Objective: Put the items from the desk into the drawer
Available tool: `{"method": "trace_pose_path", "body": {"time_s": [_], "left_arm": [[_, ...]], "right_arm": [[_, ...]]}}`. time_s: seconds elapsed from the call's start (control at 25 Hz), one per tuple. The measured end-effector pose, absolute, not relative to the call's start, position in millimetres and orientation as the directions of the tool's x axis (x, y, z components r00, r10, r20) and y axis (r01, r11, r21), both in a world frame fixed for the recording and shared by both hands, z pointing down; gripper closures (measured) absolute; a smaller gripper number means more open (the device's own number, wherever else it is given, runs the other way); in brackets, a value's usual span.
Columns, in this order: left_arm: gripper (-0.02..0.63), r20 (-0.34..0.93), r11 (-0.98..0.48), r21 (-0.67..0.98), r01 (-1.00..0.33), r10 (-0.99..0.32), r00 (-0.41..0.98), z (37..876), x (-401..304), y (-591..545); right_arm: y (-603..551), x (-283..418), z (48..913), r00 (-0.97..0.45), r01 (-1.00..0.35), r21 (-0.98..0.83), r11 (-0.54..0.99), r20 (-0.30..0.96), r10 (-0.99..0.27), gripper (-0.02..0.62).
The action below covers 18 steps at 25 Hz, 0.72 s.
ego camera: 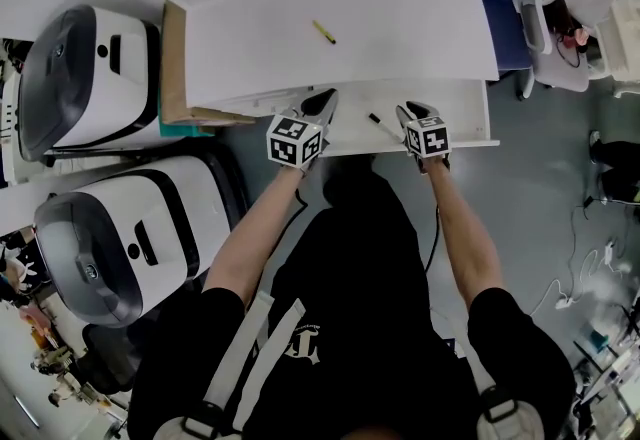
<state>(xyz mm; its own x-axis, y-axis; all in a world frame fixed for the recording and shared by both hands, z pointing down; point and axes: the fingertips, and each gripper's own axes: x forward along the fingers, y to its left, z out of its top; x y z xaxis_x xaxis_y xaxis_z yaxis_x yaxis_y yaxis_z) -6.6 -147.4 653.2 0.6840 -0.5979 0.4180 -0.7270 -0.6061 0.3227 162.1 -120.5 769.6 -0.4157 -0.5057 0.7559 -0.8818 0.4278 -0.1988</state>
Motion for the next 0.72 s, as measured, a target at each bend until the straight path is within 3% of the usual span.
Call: {"method": "trace_pose_path", "body": {"time_s": [0.44, 0.72], "left_arm": [[0.601, 0.329, -0.634, 0.278, -0.722, -0.643, 0.692, 593.8, -6.8, -173.9], [0.601, 0.254, -0.647, 0.247, -0.722, -0.676, 0.692, 549.9, -10.5, -188.5]], "right_arm": [[-169.9, 158.5, 676.9, -0.431, -0.884, -0.146, 0.444, 0.621, -0.655, 0.594], [-194.0, 155.8, 609.5, -0.44, -0.885, -0.109, 0.453, 0.518, -0.734, 0.594]]}}
